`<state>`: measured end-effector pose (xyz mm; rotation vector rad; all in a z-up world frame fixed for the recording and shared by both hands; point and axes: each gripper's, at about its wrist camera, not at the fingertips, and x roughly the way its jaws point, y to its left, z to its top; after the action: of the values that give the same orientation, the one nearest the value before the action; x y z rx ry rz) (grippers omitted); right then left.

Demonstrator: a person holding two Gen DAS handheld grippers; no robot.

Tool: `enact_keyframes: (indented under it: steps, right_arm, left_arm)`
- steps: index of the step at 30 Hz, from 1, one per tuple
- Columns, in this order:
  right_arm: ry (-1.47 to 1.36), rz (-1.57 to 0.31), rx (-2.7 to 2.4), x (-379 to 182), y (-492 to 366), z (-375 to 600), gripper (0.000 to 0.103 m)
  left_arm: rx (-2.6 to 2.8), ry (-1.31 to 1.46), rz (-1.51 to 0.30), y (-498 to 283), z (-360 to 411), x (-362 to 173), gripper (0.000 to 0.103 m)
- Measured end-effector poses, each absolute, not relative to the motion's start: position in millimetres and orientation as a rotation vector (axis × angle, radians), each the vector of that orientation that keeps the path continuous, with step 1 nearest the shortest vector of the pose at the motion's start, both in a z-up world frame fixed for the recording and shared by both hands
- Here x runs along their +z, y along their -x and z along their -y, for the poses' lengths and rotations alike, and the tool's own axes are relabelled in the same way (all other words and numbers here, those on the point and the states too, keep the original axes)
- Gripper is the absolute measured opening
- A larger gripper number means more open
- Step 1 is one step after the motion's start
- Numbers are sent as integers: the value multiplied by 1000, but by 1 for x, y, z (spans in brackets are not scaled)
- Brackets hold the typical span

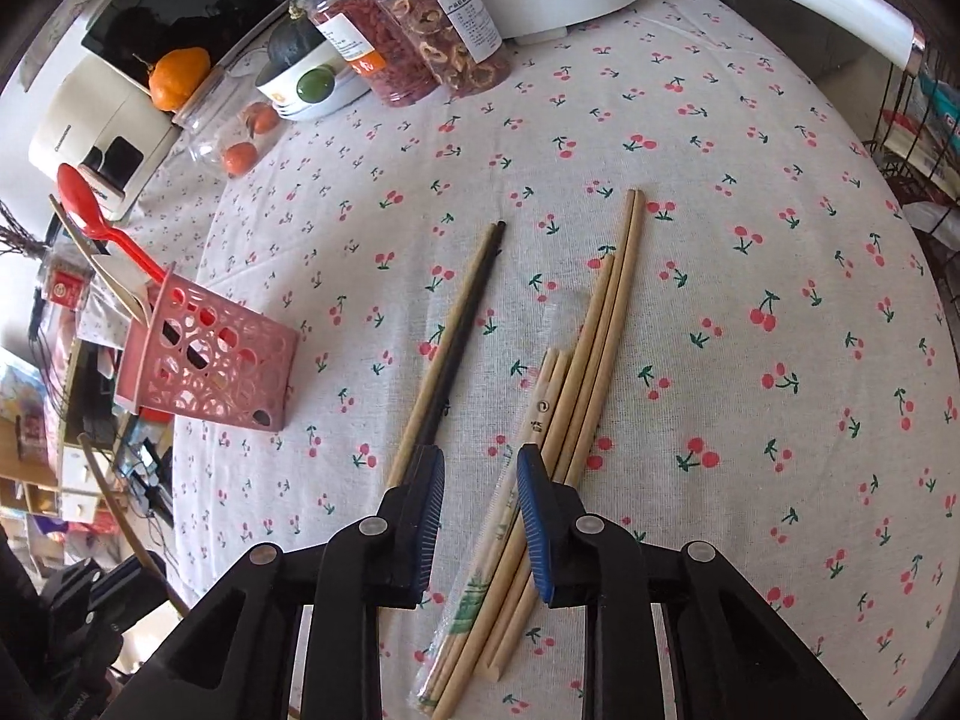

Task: Organize utensils
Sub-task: 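Lift the wooden chopstick with the left gripper while the right gripper grasps the plastic-wrapped chopsticks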

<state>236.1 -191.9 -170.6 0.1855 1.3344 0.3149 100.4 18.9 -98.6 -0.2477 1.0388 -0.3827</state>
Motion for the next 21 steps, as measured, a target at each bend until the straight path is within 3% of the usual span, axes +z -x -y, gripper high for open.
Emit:
enact_keyframes:
  steps: [6, 12, 16, 21]
  right_arm:
    - [-140, -1350, 283, -180, -237, 184, 22]
    - [249, -1287, 194, -177, -227, 138, 21]
    - [201, -1287, 187, -177, -232, 142, 22]
    - [160, -1243, 225, -175, -226, 146, 11]
  left_arm:
    - [-377, 260, -1034, -97, -26, -98, 7]
    - [-368, 266, -1032, -97, -30, -98, 7]
    - [-358, 280, -1028, -96, -36, -98, 7]
    - [-356, 290, -987, -88, -45, -86, 7]
